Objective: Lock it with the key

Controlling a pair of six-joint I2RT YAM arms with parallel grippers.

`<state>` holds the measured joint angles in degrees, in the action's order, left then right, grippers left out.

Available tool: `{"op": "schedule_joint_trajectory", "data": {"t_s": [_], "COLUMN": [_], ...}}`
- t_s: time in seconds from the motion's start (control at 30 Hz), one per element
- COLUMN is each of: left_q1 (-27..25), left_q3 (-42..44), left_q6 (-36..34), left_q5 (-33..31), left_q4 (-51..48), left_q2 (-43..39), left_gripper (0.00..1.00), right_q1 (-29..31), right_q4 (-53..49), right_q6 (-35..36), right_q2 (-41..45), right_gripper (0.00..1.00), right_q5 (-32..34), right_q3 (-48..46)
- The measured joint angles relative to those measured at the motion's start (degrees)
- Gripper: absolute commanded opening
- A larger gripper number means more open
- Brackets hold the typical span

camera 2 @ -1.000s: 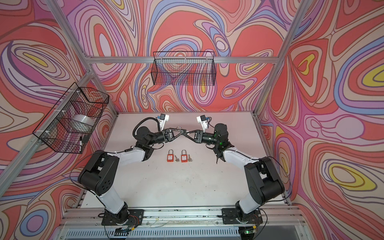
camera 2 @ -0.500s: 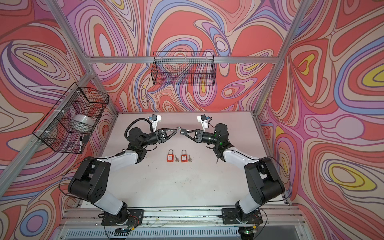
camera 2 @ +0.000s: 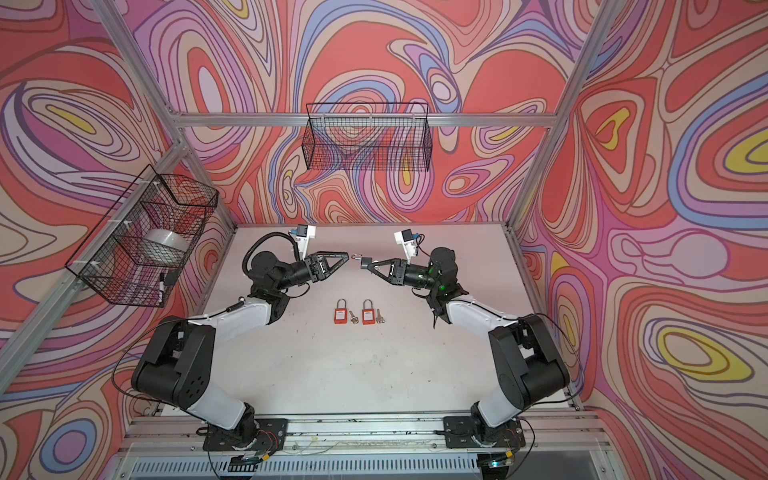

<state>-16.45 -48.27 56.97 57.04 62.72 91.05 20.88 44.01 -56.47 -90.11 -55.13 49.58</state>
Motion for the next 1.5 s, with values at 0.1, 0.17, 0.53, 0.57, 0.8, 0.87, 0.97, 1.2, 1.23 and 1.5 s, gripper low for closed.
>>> {"op": "schedule_joint_trajectory", "data": {"t_s": [0.1,0.17,0.53,0.57,0.8,0.87,0.97,1.2,1.23,1.5], "left_q1": [0.0,0.0,-1.3,-1.5,-1.6,-1.6,-1.6,-1.6,-1.6,-1.6], "left_q3": [-0.7,-0.8,-1.1,-1.2,-1.1,-1.1,-1.1,-1.1,-1.1,-1.1], "left_q6": [-0.2,-0.3,-1.3,-1.4,-1.5,-1.5,-1.5,-1.0,-0.9,0.5], "left_q5": [0.0,0.2,1.5,1.5,1.5,1.5,1.7,2.3,2.3,3.5], "left_q4": [0.0,-0.1,-1.6,-1.7,-1.7,-1.7,-1.8,-1.8,-1.8,-0.8], "left_q2": [0.0,0.0,0.2,0.2,0.2,0.2,0.2,0.3,0.5,0.7], "left_gripper": [0.62,0.62,0.61,0.61,0.55,0.49,0.37,0.04,0.0,0.0], "right_q1": [0.0,0.0,0.0,0.0,0.0,0.0,0.0,0.0,0.0,-0.2], "right_q4": [0.1,0.2,0.4,0.4,0.4,0.5,1.0,3.1,3.4,3.7], "right_q6": [-0.2,-0.3,-0.9,-1.0,-1.0,-1.0,-1.1,-1.5,-1.5,-1.4], "right_q2": [0.0,0.0,-0.1,-0.1,-0.7,-0.8,-0.8,-0.8,-0.8,-0.8], "right_gripper": [0.0,0.0,0.0,0.0,0.0,0.0,0.0,0.0,0.0,0.0], "right_q5": [-0.2,-0.3,-1.5,-1.6,-2.1,-2.2,-2.4,-2.6,-2.9,-4.2], "right_q3": [-0.1,-0.1,0.3,0.3,1.5,1.7,1.9,1.9,1.9,2.0]}}
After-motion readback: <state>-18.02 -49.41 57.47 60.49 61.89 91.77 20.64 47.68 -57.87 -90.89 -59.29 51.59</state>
